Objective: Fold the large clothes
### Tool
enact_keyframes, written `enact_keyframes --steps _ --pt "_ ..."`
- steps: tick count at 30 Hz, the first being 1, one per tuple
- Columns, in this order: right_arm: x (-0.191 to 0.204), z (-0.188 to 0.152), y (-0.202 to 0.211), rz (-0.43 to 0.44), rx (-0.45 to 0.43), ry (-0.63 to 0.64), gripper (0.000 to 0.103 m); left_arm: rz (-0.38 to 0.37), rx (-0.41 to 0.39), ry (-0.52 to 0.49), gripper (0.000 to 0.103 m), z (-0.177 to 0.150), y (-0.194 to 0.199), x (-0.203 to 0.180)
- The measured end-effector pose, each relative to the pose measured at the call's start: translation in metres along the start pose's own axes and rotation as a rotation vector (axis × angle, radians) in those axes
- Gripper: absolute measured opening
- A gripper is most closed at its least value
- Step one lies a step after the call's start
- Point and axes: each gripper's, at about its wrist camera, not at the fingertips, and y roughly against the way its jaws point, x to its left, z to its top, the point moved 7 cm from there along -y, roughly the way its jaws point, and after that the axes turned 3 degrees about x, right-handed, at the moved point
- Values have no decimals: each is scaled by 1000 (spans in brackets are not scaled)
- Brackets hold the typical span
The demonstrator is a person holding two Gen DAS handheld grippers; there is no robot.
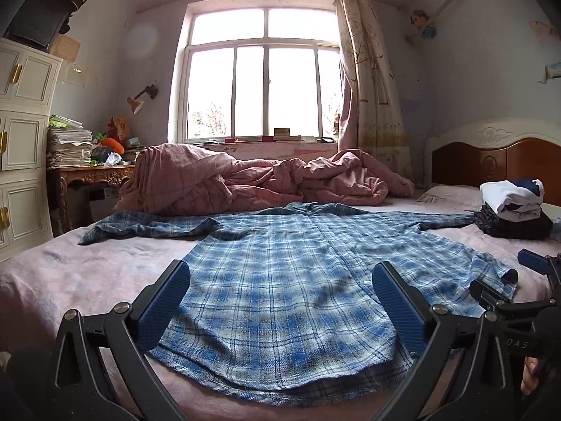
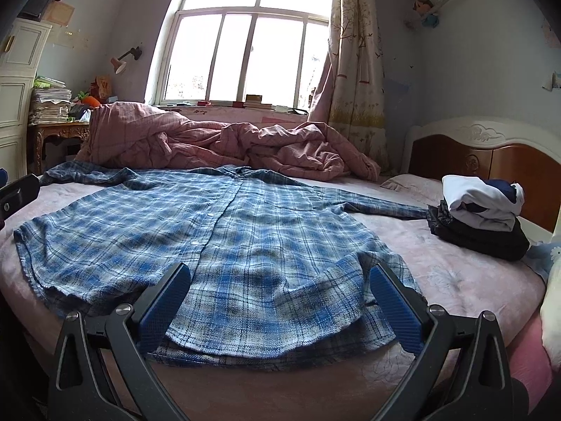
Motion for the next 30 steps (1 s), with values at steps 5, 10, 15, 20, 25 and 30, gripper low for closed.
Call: enact_keyframes --steps 5,10,15,20,25,30 --pt "1 -1 0 -6 1 9 103 1 1 2 103 0 0 0" --pt "4 -2 0 -14 -1 34 103 -5 -2 0 103 -1 1 -2" --pt "4 -1 1 -16 -7 33 103 -15 -10 -12 103 -1 3 -5" --pt "0 -2 0 -15 -2 5 103 -2 -25 -18 103 1 5 -4" --pt "-2 -1 -1 -17 -2 1 103 -7 -45 -20 103 3 8 -3" --pt "-2 -2 -1 -16 -2 2 103 -12 -58 -35 103 4 11 -6"
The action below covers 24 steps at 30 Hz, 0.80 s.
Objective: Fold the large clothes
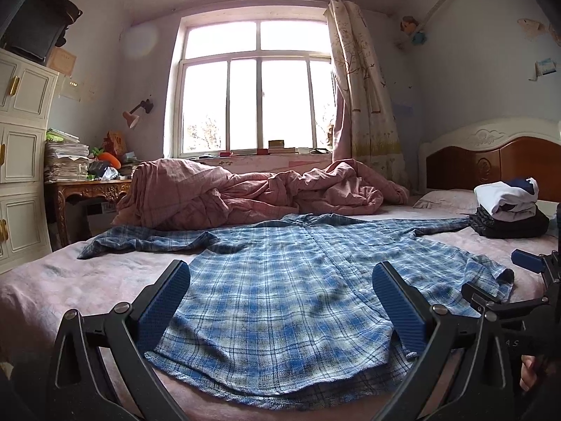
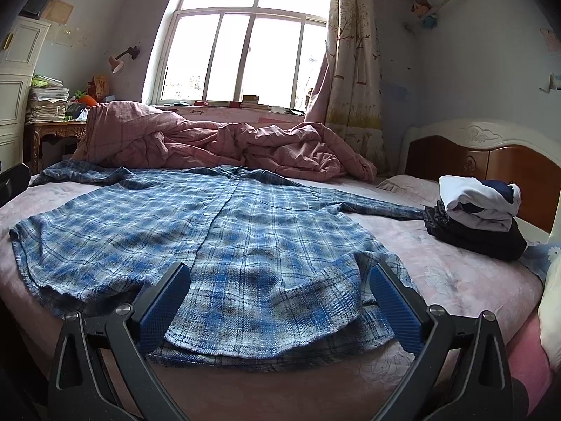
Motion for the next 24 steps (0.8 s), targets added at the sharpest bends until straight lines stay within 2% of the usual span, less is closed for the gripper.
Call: enact_keyframes --steps 13,17,24 --pt "-5 0 -1 -7 -2 -12 103 11 8 6 103 -1 -2 0" --pt "-7 0 0 -3 1 -24 103 -6 11 27 103 -2 -3 1" --pt "-6 1 3 -21 -15 -8 103 25 8 -9 103 -1 -1 -1"
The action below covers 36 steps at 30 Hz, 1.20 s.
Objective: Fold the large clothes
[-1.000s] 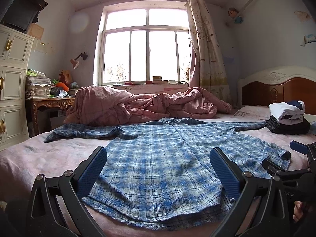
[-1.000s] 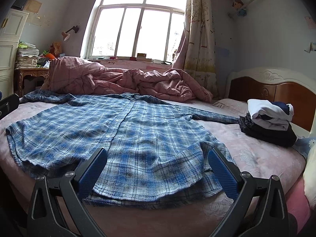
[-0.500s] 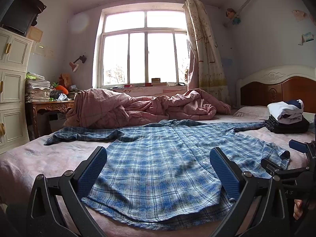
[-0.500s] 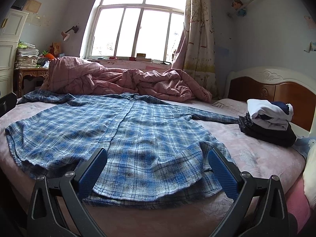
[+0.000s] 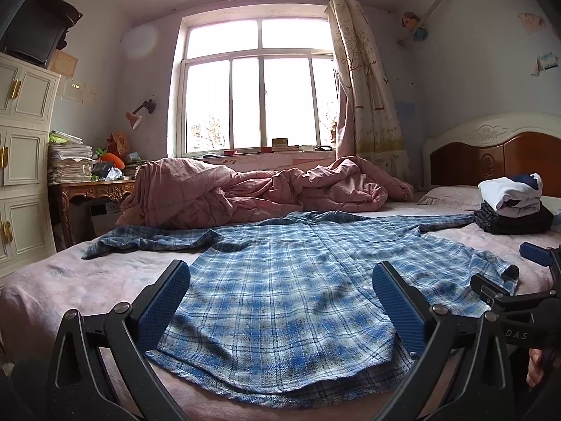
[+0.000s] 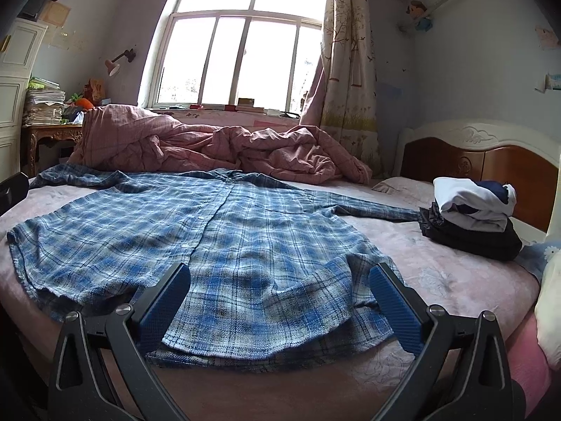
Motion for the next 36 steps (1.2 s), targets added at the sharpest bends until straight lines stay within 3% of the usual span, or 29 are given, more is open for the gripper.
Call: enact_keyframes --steps 18,36 --pt "-3 -2 -3 4 15 -15 103 18 -20 -7 103 2 1 5" --pt "-5 -2 -4 8 20 -20 103 -8 32 31 103 -6 -7 9"
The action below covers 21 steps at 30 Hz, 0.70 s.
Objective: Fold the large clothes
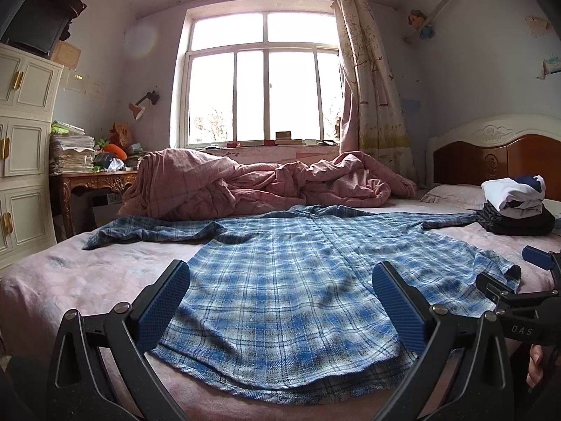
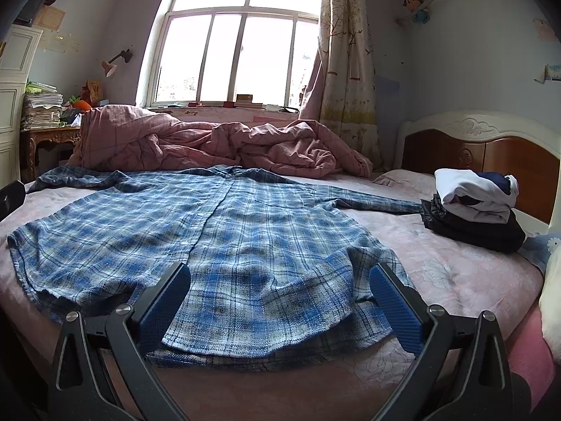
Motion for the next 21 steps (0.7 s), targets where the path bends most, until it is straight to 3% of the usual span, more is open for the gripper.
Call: enact_keyframes --steps 11,17,21 --pt "14 -8 6 27 3 35 103 -40 23 -5 103 -25 5 7" --pt "26 -41 11 129 62 16 103 -82 127 -7 102 -67 6 2" --pt "30 -54 9 205 107 -74 103 -93 185 31 94 -83 2 0"
